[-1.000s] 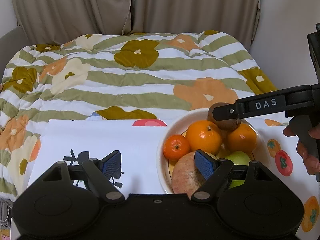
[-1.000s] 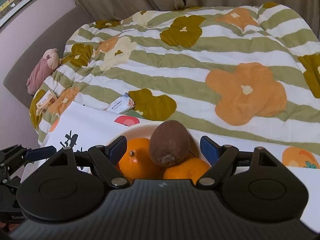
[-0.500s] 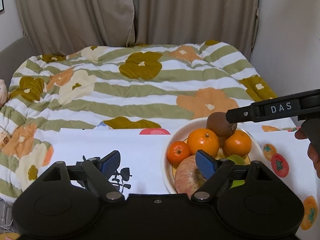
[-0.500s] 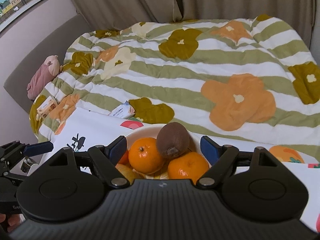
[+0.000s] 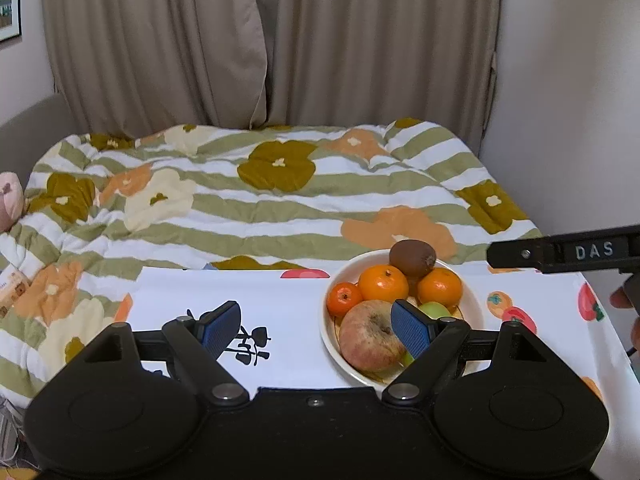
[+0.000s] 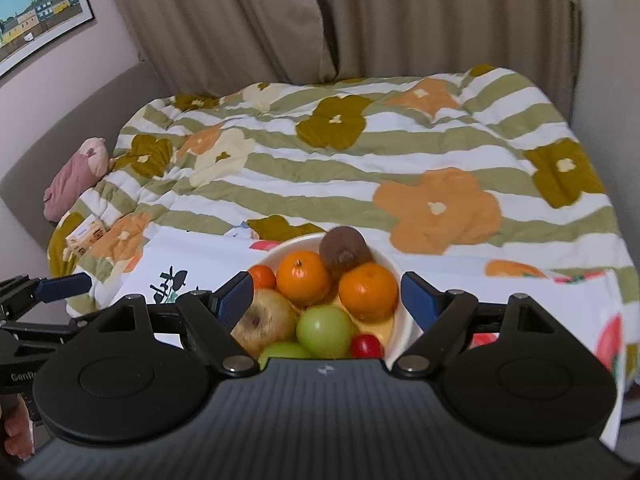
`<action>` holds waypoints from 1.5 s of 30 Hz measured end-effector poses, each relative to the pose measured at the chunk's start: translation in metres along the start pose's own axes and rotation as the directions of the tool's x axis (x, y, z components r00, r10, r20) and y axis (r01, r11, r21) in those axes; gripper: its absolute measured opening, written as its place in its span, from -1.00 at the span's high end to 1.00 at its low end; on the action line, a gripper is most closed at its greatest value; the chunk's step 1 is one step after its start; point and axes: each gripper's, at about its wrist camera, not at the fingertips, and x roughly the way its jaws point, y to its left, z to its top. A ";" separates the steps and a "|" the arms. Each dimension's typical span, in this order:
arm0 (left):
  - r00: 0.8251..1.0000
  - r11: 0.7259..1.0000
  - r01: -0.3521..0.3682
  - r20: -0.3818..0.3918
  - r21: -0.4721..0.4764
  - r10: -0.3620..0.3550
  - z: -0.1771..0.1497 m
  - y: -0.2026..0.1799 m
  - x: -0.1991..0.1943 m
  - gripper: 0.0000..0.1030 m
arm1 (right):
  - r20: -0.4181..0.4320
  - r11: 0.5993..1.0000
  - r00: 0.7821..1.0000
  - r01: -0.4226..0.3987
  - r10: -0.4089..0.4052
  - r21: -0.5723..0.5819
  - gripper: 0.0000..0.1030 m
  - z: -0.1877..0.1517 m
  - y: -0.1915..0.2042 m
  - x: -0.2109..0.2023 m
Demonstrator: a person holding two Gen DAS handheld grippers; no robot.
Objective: Organize fruits
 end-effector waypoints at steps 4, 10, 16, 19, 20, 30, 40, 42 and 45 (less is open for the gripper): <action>0.999 1.000 0.018 0.031 -0.006 -0.017 -0.010 -0.001 -0.020 -0.66 | 0.022 0.999 0.999 0.032 -0.032 0.021 -0.86 -0.021 0.006 -0.030; 0.996 0.998 0.063 0.067 0.009 -0.064 -0.026 -0.006 -0.050 -0.66 | 0.056 0.995 0.995 0.078 -0.082 0.058 -0.86 -0.050 0.013 -0.072; 0.992 0.994 0.100 0.073 0.033 -0.102 -0.046 -0.006 -0.072 -0.66 | 0.066 0.989 0.990 0.120 -0.126 0.084 -0.86 -0.081 0.024 -0.103; 0.989 0.991 0.122 0.074 0.046 -0.125 -0.057 -0.006 -0.082 -0.66 | 0.075 0.986 0.986 0.140 -0.147 0.093 -0.86 -0.095 0.029 -0.115; 0.988 0.990 0.130 0.073 0.051 -0.134 -0.061 -0.006 -0.084 -0.66 | 0.076 0.985 0.985 0.148 -0.155 0.093 -0.86 -0.100 0.031 -0.118; 0.978 0.972 0.204 0.023 0.119 -0.208 -0.099 -0.020 -0.074 -0.66 | 0.100 0.981 0.979 0.167 -0.177 0.099 -0.87 -0.148 0.026 -0.121; 0.971 0.940 0.239 -0.054 0.245 -0.233 -0.141 -0.062 -0.009 -0.47 | 0.064 0.987 0.987 0.143 -0.148 0.075 -0.86 -0.183 -0.008 -0.063; 0.971 0.936 0.239 -0.071 0.258 -0.228 -0.144 -0.069 0.003 -0.42 | 0.054 0.987 0.987 0.148 -0.151 0.056 -0.86 -0.185 -0.010 -0.053; 0.970 0.933 0.242 -0.098 0.267 -0.223 -0.145 -0.078 0.018 -0.39 | 0.041 0.990 0.990 0.133 -0.135 0.042 -0.86 -0.187 -0.015 -0.041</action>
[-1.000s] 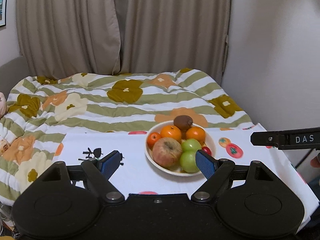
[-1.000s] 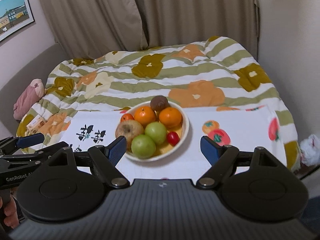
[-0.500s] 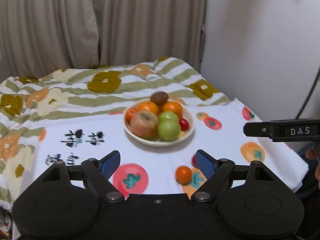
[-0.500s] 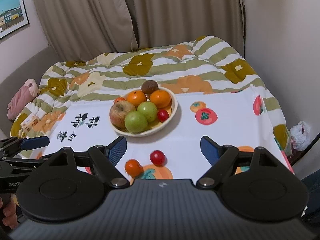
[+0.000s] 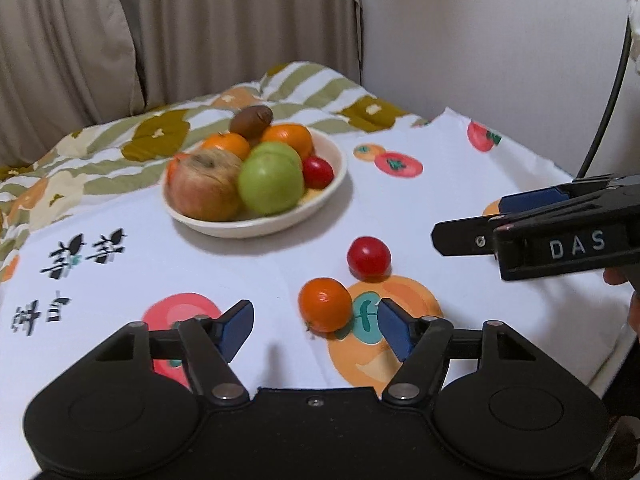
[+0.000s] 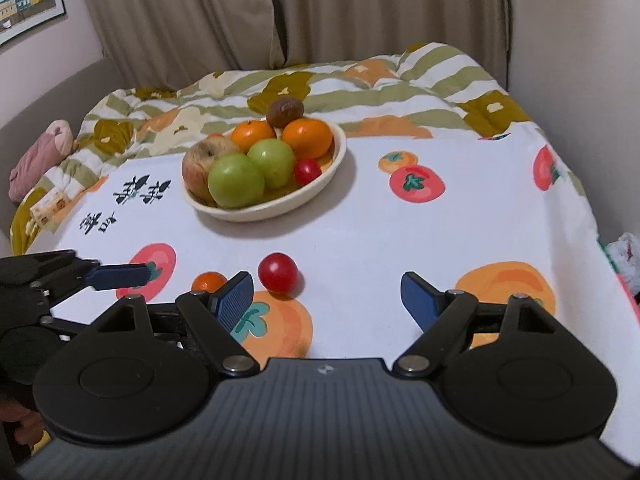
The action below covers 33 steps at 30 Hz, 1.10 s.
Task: Organize fruits
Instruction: 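Grasp the last mandarin with the left gripper while the right gripper grasps a red tomato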
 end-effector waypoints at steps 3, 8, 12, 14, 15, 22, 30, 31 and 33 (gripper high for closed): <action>1.000 1.000 -0.002 -0.018 0.024 0.003 0.002 -0.004 0.012 -0.30 | -0.017 1.000 1.000 -0.012 0.012 -0.013 -0.86 -0.001 -0.001 0.008; 0.999 1.000 -0.008 -0.047 0.028 0.009 0.005 -0.006 0.027 -0.15 | -0.039 0.999 0.999 -0.025 0.024 -0.039 -0.84 -0.001 -0.002 0.018; 0.997 1.000 -0.007 -0.076 0.020 0.009 0.005 -0.007 0.036 0.02 | -0.056 0.998 0.998 -0.046 0.043 -0.050 -0.83 0.000 -0.002 0.025; 0.996 1.000 -0.010 -0.085 0.020 0.012 0.005 -0.008 0.038 0.05 | -0.063 0.997 0.997 -0.056 0.053 -0.057 -0.81 0.000 -0.002 0.029; 0.996 1.000 -0.009 -0.085 0.016 0.011 0.005 -0.007 0.038 0.06 | -0.067 0.996 0.996 -0.060 0.056 -0.060 -0.81 0.001 -0.001 0.031; 0.997 1.000 -0.004 -0.080 0.013 0.005 0.004 -0.006 0.037 0.22 | -0.086 0.994 0.994 -0.077 0.070 -0.073 -0.80 0.004 0.004 0.043; 0.996 1.000 -0.021 -0.082 0.002 0.021 0.002 -0.002 0.033 0.24 | -0.111 0.991 0.991 -0.089 0.078 -0.099 -0.63 0.009 0.013 0.052; 0.996 1.000 -0.025 -0.083 -0.002 0.024 0.001 -0.001 0.031 0.24 | -0.116 0.991 0.990 -0.088 0.077 -0.101 -0.60 0.009 0.014 0.055; 0.996 0.999 -0.032 -0.084 -0.010 0.031 -0.001 0.002 0.027 0.24 | -0.124 0.991 0.989 -0.089 0.077 -0.102 -0.55 0.009 0.016 0.060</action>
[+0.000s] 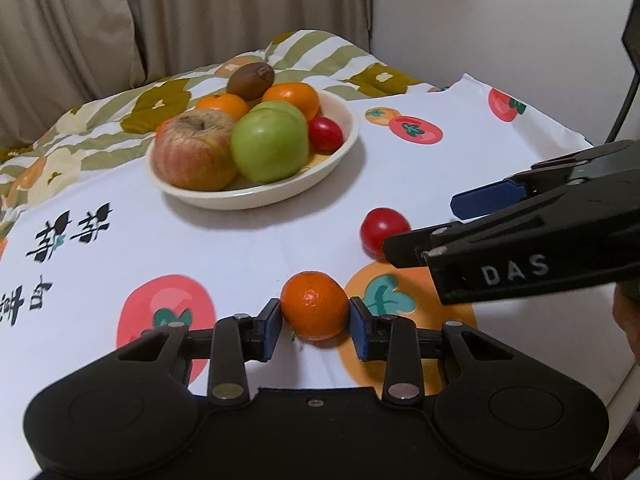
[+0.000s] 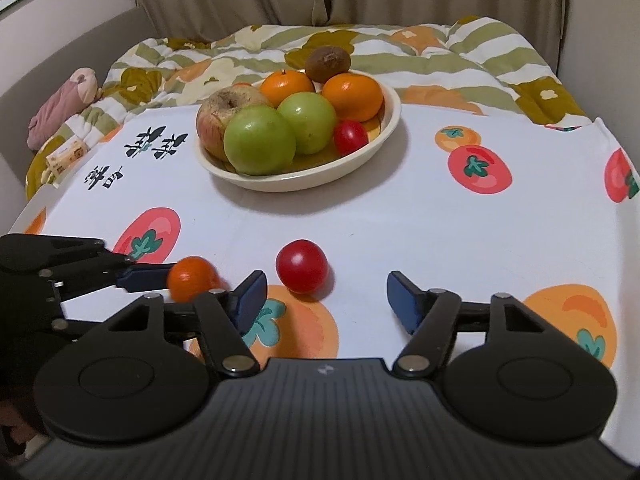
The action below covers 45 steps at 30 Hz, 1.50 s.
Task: Organize fruits
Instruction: 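Grasp the last mandarin with the left gripper while the right gripper grasps a red tomato, then carry the mandarin and red tomato into the duck bowl and release both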
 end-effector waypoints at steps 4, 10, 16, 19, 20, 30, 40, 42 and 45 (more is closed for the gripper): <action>1.000 1.000 -0.026 -0.007 -0.017 0.025 -0.005 0.007 -0.005 0.24 | -0.015 1.000 1.000 0.008 -0.008 -0.004 -0.50 0.002 0.003 0.009; 0.999 0.997 -0.051 -0.013 -0.056 0.051 -0.010 0.018 -0.012 0.24 | -0.026 1.000 1.000 0.008 -0.009 -0.009 -0.38 0.008 0.007 0.017; 0.997 0.993 -0.072 -0.006 -0.090 0.072 -0.014 0.029 -0.023 0.24 | -0.037 0.999 0.999 0.003 -0.004 -0.034 0.01 0.013 0.014 0.024; 0.997 0.991 -0.080 -0.003 -0.108 0.080 -0.015 0.035 -0.027 0.24 | -0.037 0.999 0.999 0.012 -0.014 -0.035 0.09 0.014 0.018 0.025; 0.997 0.990 -0.082 -0.002 -0.114 0.082 -0.015 0.036 -0.029 0.24 | -0.033 0.999 0.999 0.018 -0.019 -0.033 0.09 0.014 0.019 0.024; 0.995 0.981 -0.094 0.027 -0.167 0.100 -0.005 0.052 -0.060 0.24 | -0.005 1.000 1.000 0.011 -0.011 -0.008 0.09 0.029 0.034 -0.004; 0.993 0.980 -0.064 0.081 -0.190 0.081 0.011 0.067 -0.105 0.24 | 0.039 0.999 0.999 0.029 -0.030 0.034 0.09 0.049 0.061 -0.061; 0.993 0.983 -0.055 0.089 -0.177 0.072 0.016 0.072 -0.113 0.24 | 0.055 0.998 0.998 0.034 -0.036 0.047 0.09 0.054 0.064 -0.076; 0.992 0.986 -0.055 0.106 -0.158 0.073 0.026 0.081 -0.124 0.24 | 0.081 0.997 0.995 0.048 -0.052 0.054 0.09 0.064 0.068 -0.095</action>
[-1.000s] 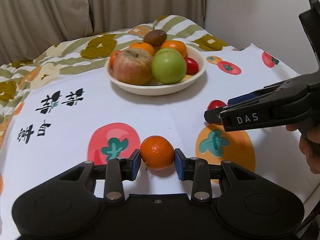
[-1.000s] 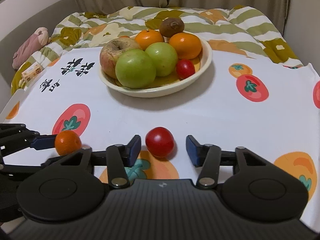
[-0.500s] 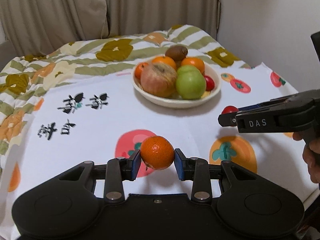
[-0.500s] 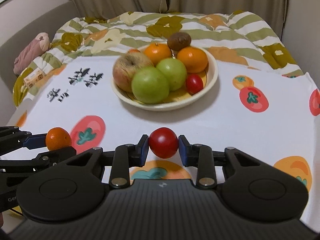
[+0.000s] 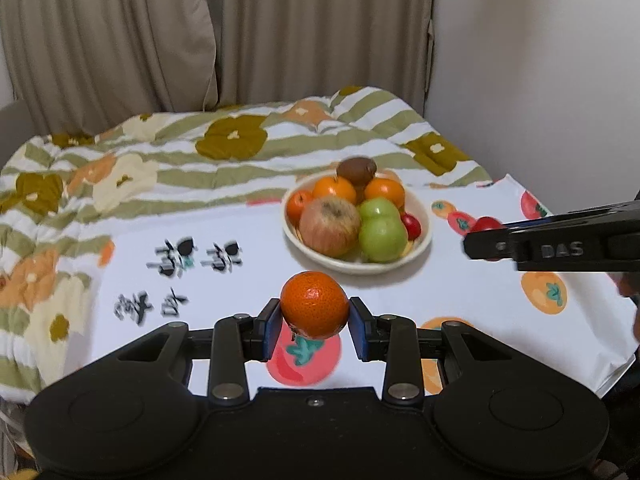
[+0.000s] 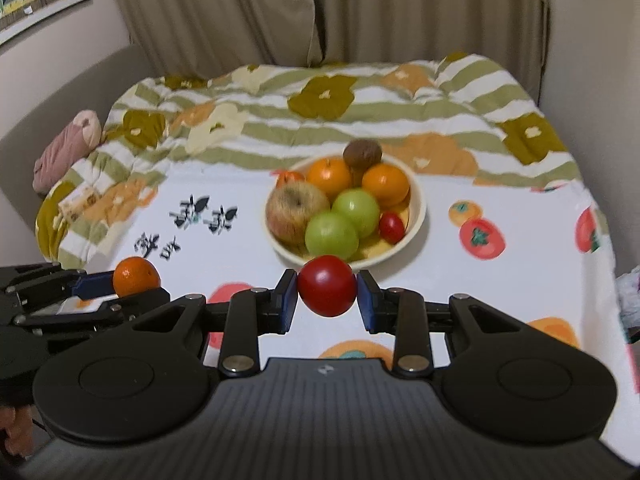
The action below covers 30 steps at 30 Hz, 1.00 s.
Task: Organize fruits
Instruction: 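Carry the mandarin and red tomato into the duck bowl and release both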
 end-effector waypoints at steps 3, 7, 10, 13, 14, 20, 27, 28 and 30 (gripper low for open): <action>1.000 1.000 0.004 0.017 0.014 -0.004 0.014 0.007 -0.005 0.24 | 0.033 1.000 0.999 0.016 -0.016 0.003 0.09 0.010 0.001 -0.012; 1.000 1.000 0.000 0.031 0.029 0.000 0.029 0.011 -0.004 0.24 | 0.063 1.000 0.998 0.024 -0.024 0.006 0.09 0.023 -0.001 -0.017; 0.999 1.000 0.003 0.039 0.026 -0.004 0.041 0.010 0.002 0.24 | 0.077 1.000 0.997 0.021 -0.021 0.000 0.09 0.033 -0.005 -0.013; 0.999 1.000 -0.002 0.039 0.027 0.001 0.054 0.006 0.013 0.24 | 0.075 1.000 0.997 0.014 -0.015 0.006 0.09 0.045 -0.014 -0.003; 0.999 1.000 0.002 0.039 0.023 -0.003 0.058 0.005 0.016 0.24 | 0.073 1.000 0.997 0.010 -0.010 0.009 0.09 0.049 -0.019 0.002; 0.999 1.000 0.001 0.034 0.030 -0.002 0.085 -0.006 0.046 0.24 | 0.051 1.000 0.999 -0.001 0.000 0.013 0.09 0.070 -0.045 0.032; 1.000 0.999 0.013 -0.004 0.032 -0.013 0.107 -0.020 0.091 0.24 | 0.010 1.000 1.000 -0.014 0.013 0.009 0.09 0.085 -0.073 0.071; 1.000 0.999 0.014 -0.012 0.035 -0.013 0.109 -0.023 0.098 0.24 | 0.004 1.000 1.000 -0.017 0.017 0.010 0.09 0.087 -0.077 0.076; 0.999 0.999 0.017 -0.029 0.037 -0.016 0.113 -0.027 0.111 0.24 | -0.007 1.000 1.000 -0.024 0.024 0.013 0.09 0.089 -0.083 0.085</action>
